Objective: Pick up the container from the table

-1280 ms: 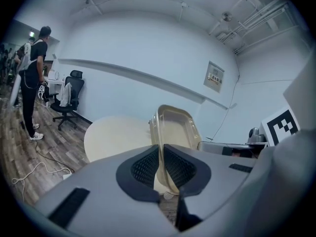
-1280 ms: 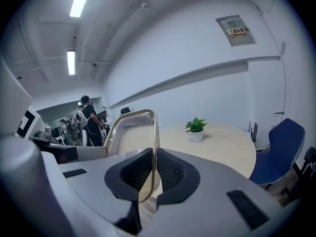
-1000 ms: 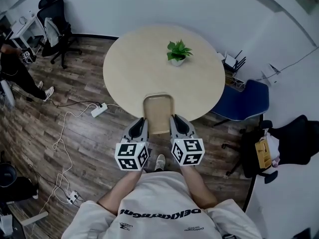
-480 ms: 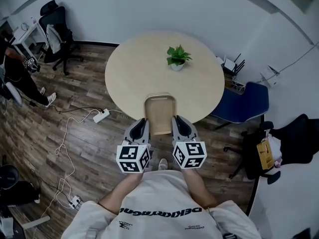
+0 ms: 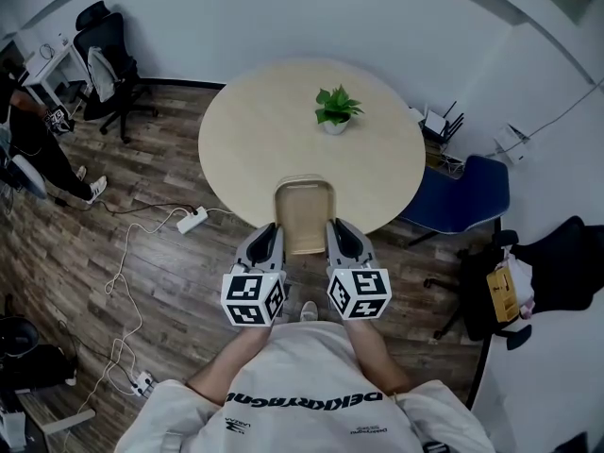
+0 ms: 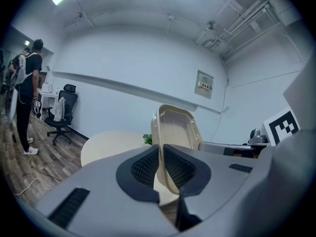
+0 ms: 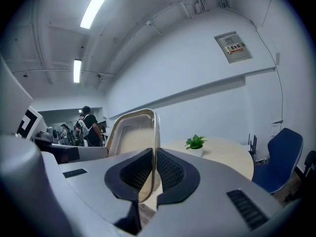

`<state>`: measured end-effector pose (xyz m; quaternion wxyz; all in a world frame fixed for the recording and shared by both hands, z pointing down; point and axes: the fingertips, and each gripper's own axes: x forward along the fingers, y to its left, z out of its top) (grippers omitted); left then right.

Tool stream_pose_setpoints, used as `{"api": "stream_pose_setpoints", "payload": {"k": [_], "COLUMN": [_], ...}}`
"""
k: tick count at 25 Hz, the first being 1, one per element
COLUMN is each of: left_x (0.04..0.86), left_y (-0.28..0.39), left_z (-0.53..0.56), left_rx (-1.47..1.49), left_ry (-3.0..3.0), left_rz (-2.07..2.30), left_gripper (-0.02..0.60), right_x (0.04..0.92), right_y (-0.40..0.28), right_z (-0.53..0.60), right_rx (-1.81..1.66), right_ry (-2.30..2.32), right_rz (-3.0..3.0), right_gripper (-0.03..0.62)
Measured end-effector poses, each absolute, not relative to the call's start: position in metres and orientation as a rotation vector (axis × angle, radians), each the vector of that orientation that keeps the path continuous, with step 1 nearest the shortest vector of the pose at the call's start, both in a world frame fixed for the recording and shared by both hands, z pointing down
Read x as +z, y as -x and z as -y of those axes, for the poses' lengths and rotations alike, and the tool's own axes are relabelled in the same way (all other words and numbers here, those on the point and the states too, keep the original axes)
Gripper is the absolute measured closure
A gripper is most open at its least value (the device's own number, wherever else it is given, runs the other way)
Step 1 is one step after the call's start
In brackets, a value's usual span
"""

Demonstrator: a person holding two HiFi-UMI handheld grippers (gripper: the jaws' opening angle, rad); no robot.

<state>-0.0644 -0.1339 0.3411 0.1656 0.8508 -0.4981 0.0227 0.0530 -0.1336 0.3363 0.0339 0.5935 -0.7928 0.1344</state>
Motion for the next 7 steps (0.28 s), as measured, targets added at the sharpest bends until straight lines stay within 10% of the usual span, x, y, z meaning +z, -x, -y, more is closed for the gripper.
{"api": "stream_pose_setpoints", "payload": {"k": [7], "left_x": [0.3427], "left_y": [0.0572], "left_z": [0.1393], "left_rx": [0.075], "left_ry": [-2.43], "left_rz": [1.426], "left_gripper": [0.537], "right_x": [0.3391], "right_y": [-0.0601], "right_z": [0.139], "right_rx": [0.418], "right_ry": [-1.827], "right_rz": [2.436], "right_gripper": [0.534]}}
